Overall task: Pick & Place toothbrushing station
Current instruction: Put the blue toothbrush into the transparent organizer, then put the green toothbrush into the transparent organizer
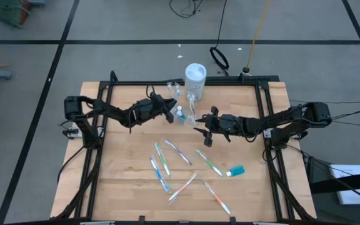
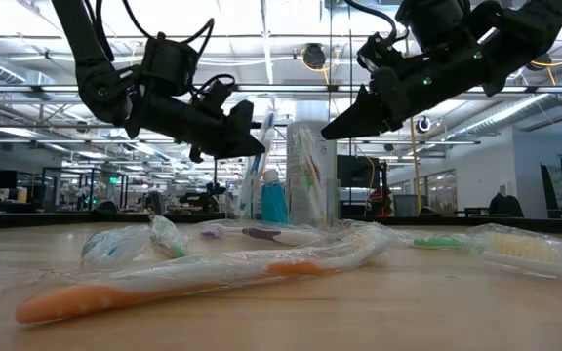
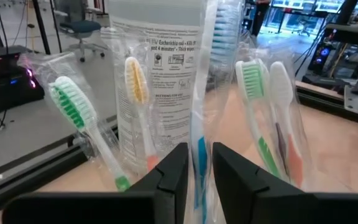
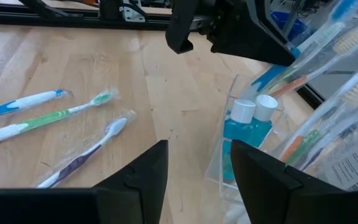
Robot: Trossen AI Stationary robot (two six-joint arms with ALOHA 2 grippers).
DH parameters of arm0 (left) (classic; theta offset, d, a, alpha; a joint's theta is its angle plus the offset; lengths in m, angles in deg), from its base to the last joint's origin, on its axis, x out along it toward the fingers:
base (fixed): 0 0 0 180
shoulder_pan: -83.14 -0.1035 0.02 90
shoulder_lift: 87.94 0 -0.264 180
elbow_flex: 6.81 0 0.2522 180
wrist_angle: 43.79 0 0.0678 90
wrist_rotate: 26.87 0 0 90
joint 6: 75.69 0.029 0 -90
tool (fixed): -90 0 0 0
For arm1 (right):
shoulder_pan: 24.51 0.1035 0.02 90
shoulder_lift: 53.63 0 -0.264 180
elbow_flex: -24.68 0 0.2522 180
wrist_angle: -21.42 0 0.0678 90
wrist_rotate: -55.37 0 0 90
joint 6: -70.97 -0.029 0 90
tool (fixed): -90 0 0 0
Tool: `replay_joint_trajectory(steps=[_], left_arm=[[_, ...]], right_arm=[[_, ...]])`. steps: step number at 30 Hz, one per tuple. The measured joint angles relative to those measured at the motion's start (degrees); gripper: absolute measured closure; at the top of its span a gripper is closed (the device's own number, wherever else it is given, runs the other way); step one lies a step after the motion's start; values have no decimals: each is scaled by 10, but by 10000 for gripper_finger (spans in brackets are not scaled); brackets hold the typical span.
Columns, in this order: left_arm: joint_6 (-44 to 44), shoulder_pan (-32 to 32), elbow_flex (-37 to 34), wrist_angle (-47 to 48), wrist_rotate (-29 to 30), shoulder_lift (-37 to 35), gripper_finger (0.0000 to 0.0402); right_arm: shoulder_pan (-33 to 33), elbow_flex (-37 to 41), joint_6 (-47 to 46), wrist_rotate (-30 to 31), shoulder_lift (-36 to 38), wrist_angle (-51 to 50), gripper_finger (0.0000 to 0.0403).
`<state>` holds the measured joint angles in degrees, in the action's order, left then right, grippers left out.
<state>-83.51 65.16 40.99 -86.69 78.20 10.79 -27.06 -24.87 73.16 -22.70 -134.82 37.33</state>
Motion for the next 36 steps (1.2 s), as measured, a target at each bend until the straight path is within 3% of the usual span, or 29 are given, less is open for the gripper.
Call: replay_joint_trajectory(steps=[8, 17, 23, 27, 31, 36], left_arm=[[15, -2, 0, 56, 46, 0, 318], [34, 0, 0, 115, 75, -14, 243], [63, 12, 0, 234, 85, -108, 192], [63, 28, 0, 310, 86, -192, 178], [63, 56, 0, 342, 49, -249, 177], [63, 87, 0, 357, -57, -265, 176]], right_arm=[[0, 0, 6, 0, 0, 0, 238], [0, 0, 6, 0, 0, 0, 238], [0, 0, 6, 0, 0, -9, 238], [0, 0, 6, 0, 0, -27, 238], [0, 0, 6, 0, 0, -30, 238], [0, 0, 5, 0, 0, -30, 238]])
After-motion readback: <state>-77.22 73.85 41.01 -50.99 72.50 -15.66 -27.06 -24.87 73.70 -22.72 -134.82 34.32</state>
